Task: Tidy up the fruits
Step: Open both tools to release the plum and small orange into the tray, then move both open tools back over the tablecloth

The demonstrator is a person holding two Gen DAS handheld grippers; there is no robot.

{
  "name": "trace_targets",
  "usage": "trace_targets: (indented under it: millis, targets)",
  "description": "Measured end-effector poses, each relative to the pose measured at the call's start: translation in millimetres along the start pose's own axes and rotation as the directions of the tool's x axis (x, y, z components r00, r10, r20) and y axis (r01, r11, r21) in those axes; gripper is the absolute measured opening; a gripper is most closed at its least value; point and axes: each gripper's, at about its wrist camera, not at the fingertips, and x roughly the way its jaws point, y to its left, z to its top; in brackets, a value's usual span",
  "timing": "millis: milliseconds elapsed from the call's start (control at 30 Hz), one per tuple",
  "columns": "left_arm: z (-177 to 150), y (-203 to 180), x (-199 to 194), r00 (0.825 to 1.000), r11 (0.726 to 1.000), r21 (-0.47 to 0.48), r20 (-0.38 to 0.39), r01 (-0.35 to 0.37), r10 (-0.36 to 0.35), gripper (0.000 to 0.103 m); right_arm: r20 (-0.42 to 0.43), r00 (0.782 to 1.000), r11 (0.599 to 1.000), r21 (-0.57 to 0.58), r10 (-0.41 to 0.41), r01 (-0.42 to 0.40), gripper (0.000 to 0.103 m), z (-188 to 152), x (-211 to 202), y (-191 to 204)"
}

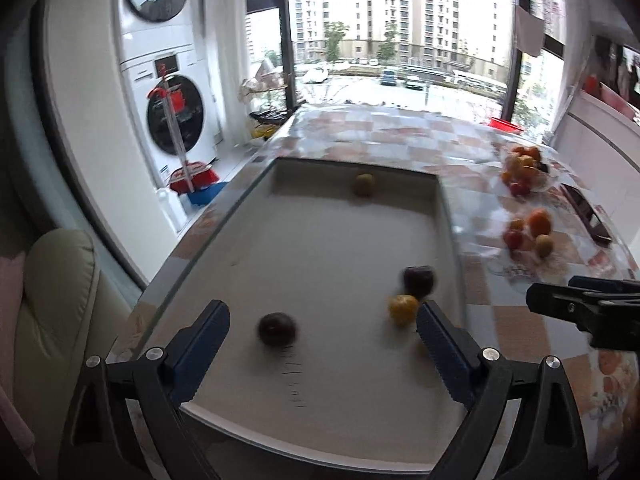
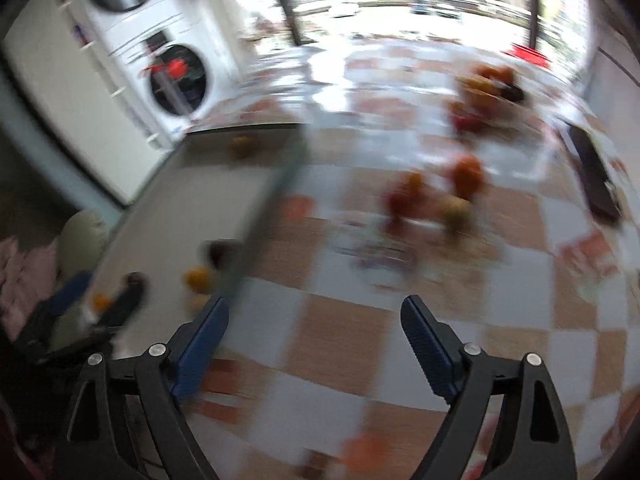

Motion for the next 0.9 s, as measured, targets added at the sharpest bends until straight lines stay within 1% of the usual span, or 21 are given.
trace_targets:
  millis: [33, 67, 200, 333, 400, 467, 533, 600, 667, 733, 800, 867, 900]
  targets:
    - [0.5, -5.1, -1.2, 1.000, 1.000, 0.011, 0.001, 0.012, -0.012, 0.095, -0.002, 1.000, 0.999, 0.029, -0.029, 0.029, 0.097, -2.9, -0.7, -14.6]
    - [0.8, -15.3, -3.9, 0.999, 0.999, 0.033, 0.003, 0.032, -0.033, 0.095, -0.003, 0.999, 0.998, 0.047, -0.049, 0.049, 0.103, -4.9, -1.7, -24.1]
    - [0.3, -47.3, -11.6, 0.996, 0.990, 0.107, 0.007, 0.086, -0.087, 0.095, -0.009, 0.989, 0.982, 0.116, -0.150, 0.150, 0.103, -18.8, -7.4, -69.0]
    - [-2.6, -83.9, -14.2, 0.989, 0.973, 0.178, -0.012, 0.145, -0.145, 0.095, -0.017, 0.971, 0.961, 0.138, -0.240, 0.240, 0.103, -30.8, -10.4, -103.0]
    - [-7.4, -103.8, -12.8, 0.984, 0.961, 0.211, -0.041, 0.180, -0.175, 0.095, -0.017, 0.958, 0.946, 0.151, -0.287, 0.286, 0.103, -37.0, -12.4, -118.5]
    - [-14.6, -124.0, -6.9, 0.976, 0.946, 0.243, -0.082, 0.215, -0.201, 0.095, -0.019, 0.950, 0.937, 0.164, -0.310, 0.309, 0.103, -41.0, -15.7, -132.3]
    - [-21.3, -136.6, -0.7, 0.976, 0.940, 0.266, -0.107, 0.214, -0.192, 0.095, -0.025, 0.945, 0.926, 0.190, -0.327, 0.325, 0.103, -47.3, -16.9, -147.3]
    - [-28.3, -149.2, 6.7, 0.975, 0.933, 0.290, -0.130, 0.213, -0.182, 0.095, -0.011, 0.936, 0.920, 0.181, -0.352, 0.348, 0.103, -50.8, -19.5, -152.4]
    - [-33.0, -156.2, 13.3, 0.974, 0.931, 0.299, -0.150, 0.208, -0.169, 0.095, 0.018, 0.932, 0.923, 0.149, -0.362, 0.355, 0.103, -53.2, -20.9, -153.3]
    - [-34.7, -157.8, 21.0, 0.973, 0.934, 0.297, -0.173, 0.198, -0.152, 0.095, 0.064, 0.930, 0.925, 0.145, -0.362, 0.350, 0.103, -59.0, -22.9, -152.7]
    - [-34.2, -153.6, 24.8, 0.971, 0.942, 0.263, -0.177, 0.207, -0.164, 0.097, 0.081, 0.928, 0.925, 0.147, -0.364, 0.350, 0.103, -61.6, -22.5, -152.6]
    - [-32.5, -148.9, 29.8, 0.970, 0.953, 0.228, -0.185, 0.200, -0.159, 0.103, 0.081, 0.928, 0.925, 0.148, -0.364, 0.350, 0.103, -60.2, -20.6, -151.6]
    - [-32.3, -147.6, 32.5, 0.966, 0.955, 0.206, -0.191, 0.214, -0.175, 0.103, 0.082, 0.928, 0.925, 0.147, -0.364, 0.350, 0.103, -60.3, -20.7, -151.8]
